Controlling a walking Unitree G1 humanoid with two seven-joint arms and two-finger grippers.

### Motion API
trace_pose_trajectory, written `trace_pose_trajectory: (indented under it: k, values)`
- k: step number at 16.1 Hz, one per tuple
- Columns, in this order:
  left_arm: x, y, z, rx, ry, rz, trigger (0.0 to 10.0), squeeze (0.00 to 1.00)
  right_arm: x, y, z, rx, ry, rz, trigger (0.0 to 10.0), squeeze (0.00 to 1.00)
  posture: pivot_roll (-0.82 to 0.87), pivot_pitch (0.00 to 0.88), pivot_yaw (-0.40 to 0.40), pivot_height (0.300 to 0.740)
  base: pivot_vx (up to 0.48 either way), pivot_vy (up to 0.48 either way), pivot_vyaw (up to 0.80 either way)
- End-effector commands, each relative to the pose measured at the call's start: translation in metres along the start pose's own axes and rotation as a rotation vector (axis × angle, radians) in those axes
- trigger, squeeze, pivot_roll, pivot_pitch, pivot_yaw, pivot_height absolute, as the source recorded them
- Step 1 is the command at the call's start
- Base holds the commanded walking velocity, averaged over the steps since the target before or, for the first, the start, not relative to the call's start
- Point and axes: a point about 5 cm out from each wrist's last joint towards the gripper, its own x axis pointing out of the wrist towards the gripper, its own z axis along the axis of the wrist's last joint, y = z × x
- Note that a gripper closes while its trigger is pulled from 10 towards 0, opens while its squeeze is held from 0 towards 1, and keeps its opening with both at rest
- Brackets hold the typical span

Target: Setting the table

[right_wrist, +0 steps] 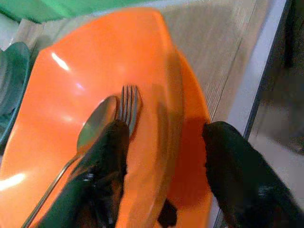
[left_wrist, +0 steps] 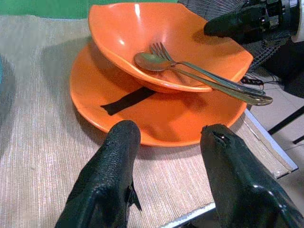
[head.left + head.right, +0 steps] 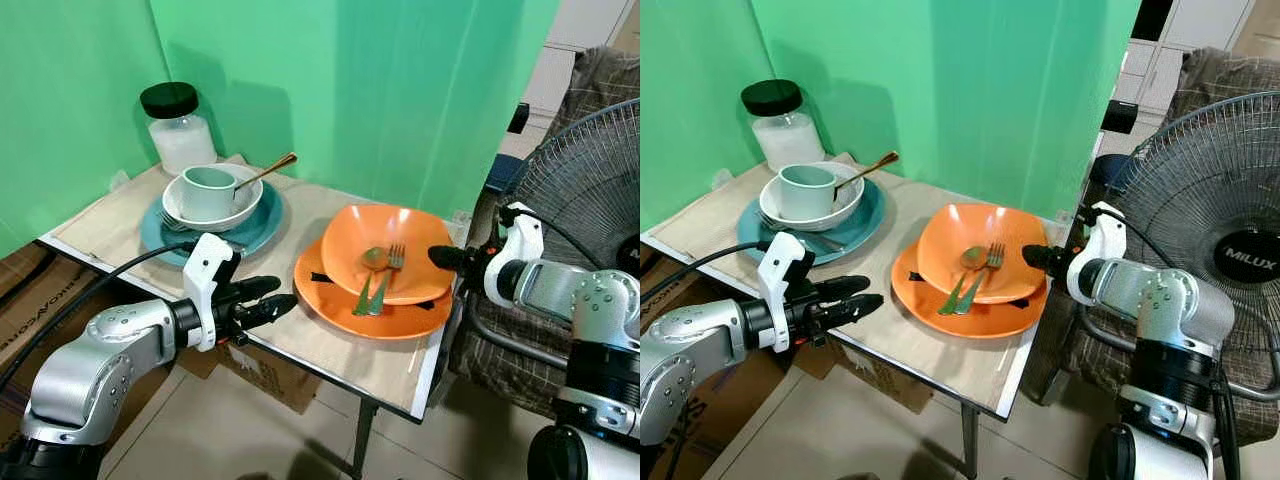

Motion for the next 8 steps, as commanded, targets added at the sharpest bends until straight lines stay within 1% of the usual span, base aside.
trace_pose_trajectory:
  k: [1,4,8]
  values:
    - [-0.0021,-0.0002,0.0000,0.005,0.017,-0.007,10.0,0.00,-0.0005,0.0044,0.0033,0.024,0.021,0.047,0.0,0.00,0.05,0.000,0.024,0.740,0.000,0.000,0.00]
    - [-0.0023,-0.0009,-0.0010,0.008,0.022,-0.008,10.0,0.00,0.0023,0.0031,0.0005,0.043,0.050,0.056,0.0,0.00,0.05,0.000,0.022,0.740,0.000,0.000,0.00]
    - [-0.0014,-0.0017,-0.0025,0.014,0.027,-0.017,10.0,0.00,0.0049,0.0069,0.0005,0.063,0.063,0.082,0.0,0.00,0.06,0.000,0.016,0.740,0.000,0.000,0.00]
